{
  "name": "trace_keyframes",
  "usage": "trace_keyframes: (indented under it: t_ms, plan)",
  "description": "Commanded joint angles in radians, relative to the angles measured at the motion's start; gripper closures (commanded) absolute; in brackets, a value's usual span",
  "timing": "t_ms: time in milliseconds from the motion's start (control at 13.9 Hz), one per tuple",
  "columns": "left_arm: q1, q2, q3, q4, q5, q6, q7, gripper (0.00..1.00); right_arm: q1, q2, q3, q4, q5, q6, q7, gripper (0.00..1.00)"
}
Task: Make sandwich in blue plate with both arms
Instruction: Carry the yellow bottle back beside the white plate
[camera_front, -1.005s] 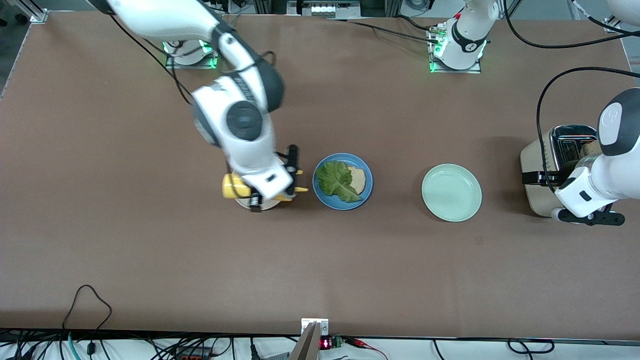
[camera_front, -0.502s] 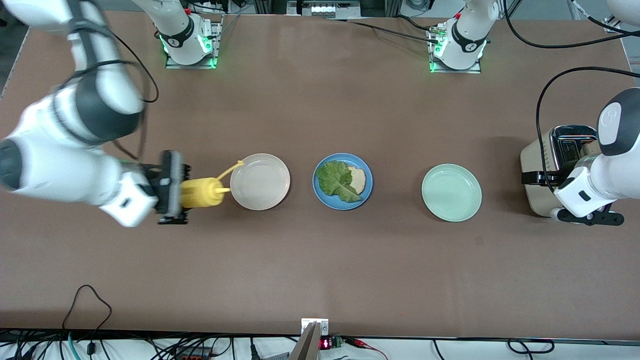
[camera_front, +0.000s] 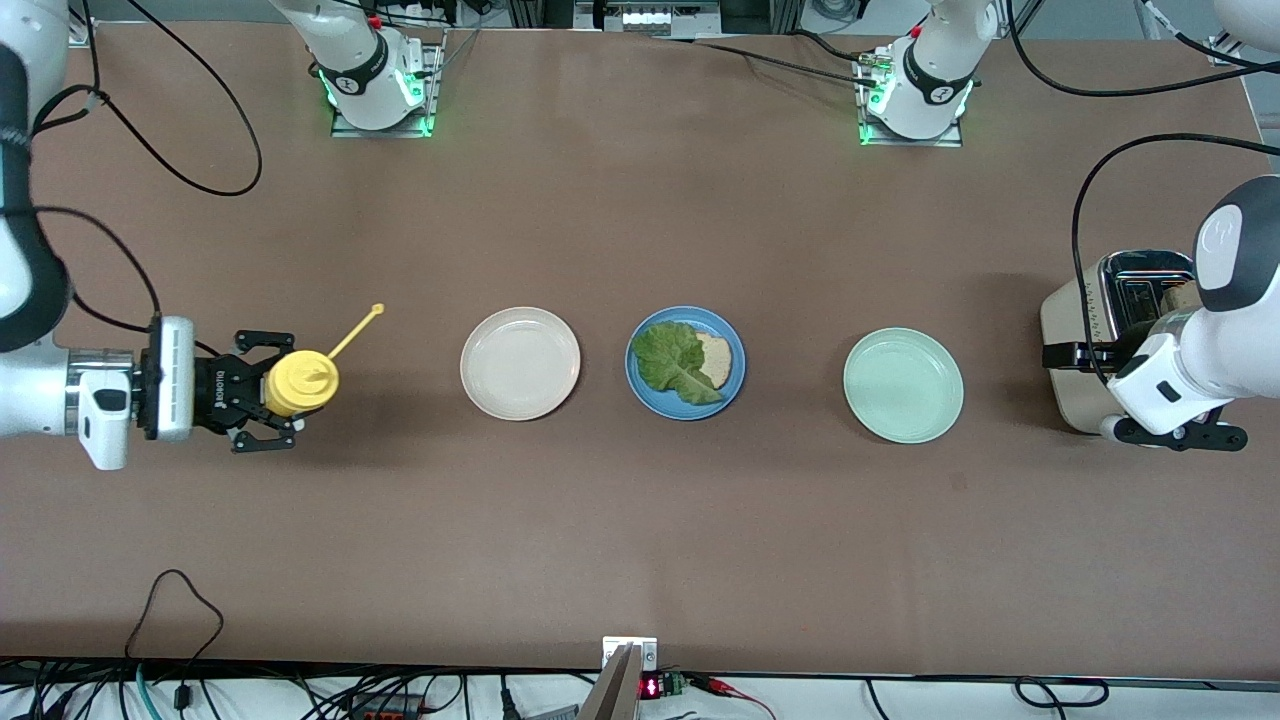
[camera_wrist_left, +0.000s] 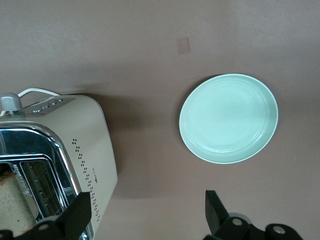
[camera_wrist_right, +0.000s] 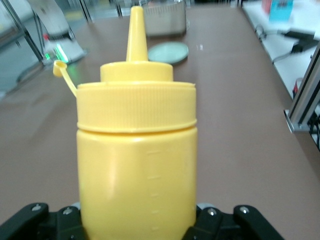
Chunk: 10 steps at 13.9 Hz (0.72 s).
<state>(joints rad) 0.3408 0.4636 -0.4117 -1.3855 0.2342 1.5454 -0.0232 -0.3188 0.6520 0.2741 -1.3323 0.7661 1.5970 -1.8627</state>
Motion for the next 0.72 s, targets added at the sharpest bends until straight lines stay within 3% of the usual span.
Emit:
trace_keyframes:
  t_ms: [0,287,646]
  plan:
    - [0.009,-0.006,-0.009,-0.007,0.027,-0.016,0.011,0.0,-0.081,0.075,0.023,-0.027,0.114,-0.058,-0.113,0.84]
    - [0.056,-0.014,0.002,-0.015,0.031,-0.091,0.012,0.0,-0.153,0.185,0.022,-0.096,0.202,-0.072,-0.32,0.84]
    - [0.164,-0.08,-0.013,-0.113,0.22,-0.097,0.045,0.0,-0.2,0.334,0.022,-0.097,0.251,-0.089,-0.456,0.83]
